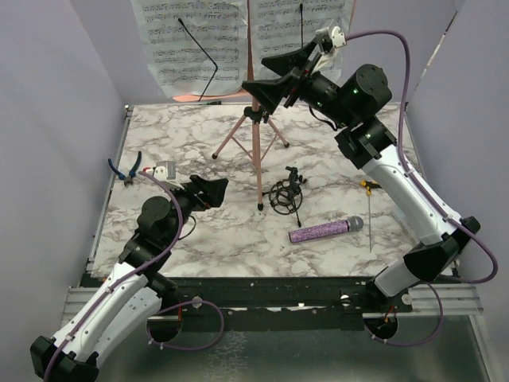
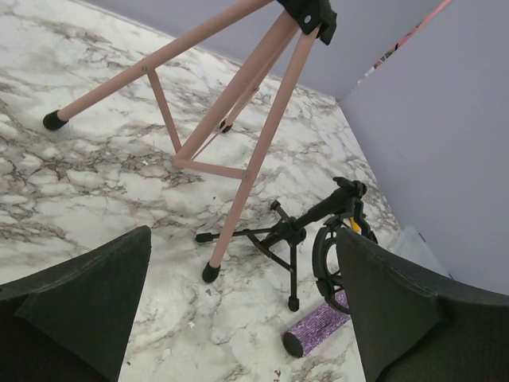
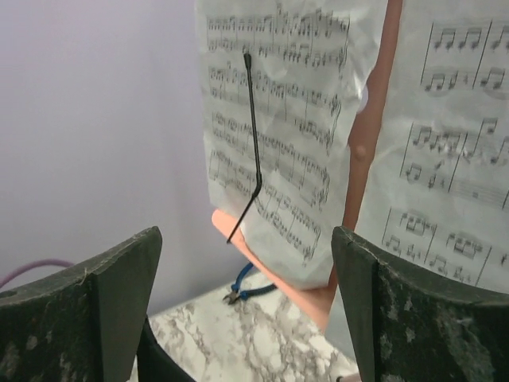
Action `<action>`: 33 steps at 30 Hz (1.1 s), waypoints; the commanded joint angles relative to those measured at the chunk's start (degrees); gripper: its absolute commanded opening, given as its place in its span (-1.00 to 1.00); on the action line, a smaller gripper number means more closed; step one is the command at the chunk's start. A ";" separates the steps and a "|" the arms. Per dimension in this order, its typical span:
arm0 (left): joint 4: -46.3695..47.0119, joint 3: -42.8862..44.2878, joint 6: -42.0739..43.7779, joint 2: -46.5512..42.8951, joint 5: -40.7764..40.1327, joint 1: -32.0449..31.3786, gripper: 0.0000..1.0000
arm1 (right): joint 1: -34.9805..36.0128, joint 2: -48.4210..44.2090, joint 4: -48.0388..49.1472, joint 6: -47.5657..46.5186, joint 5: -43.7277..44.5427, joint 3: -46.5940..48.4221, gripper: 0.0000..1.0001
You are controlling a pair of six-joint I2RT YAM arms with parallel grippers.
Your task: Set up the instrument practice props
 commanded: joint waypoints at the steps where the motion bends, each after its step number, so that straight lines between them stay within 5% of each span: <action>1: -1.31 -2.87 -3.63 -1.69 -2.56 -0.04 0.98 | 0.20 -6.05 3.36 1.17 1.32 -8.77 0.88; 15: -2.44 -8.56 -7.95 0.14 -5.17 -0.04 0.98 | 0.15 -23.84 -1.08 2.06 13.92 -38.59 1.00; 22: -2.11 -8.22 -4.95 2.33 1.31 -0.04 0.98 | -0.37 -28.04 -5.03 4.55 20.43 -51.05 1.00; 28: -1.91 -6.29 -3.40 4.29 5.97 -0.04 0.98 | -3.89 -27.92 -7.37 8.19 18.70 -56.40 1.00; 33: -0.68 -3.98 -3.47 7.13 11.34 -0.04 0.98 | -13.55 -28.85 -3.62 15.19 8.13 -61.79 1.00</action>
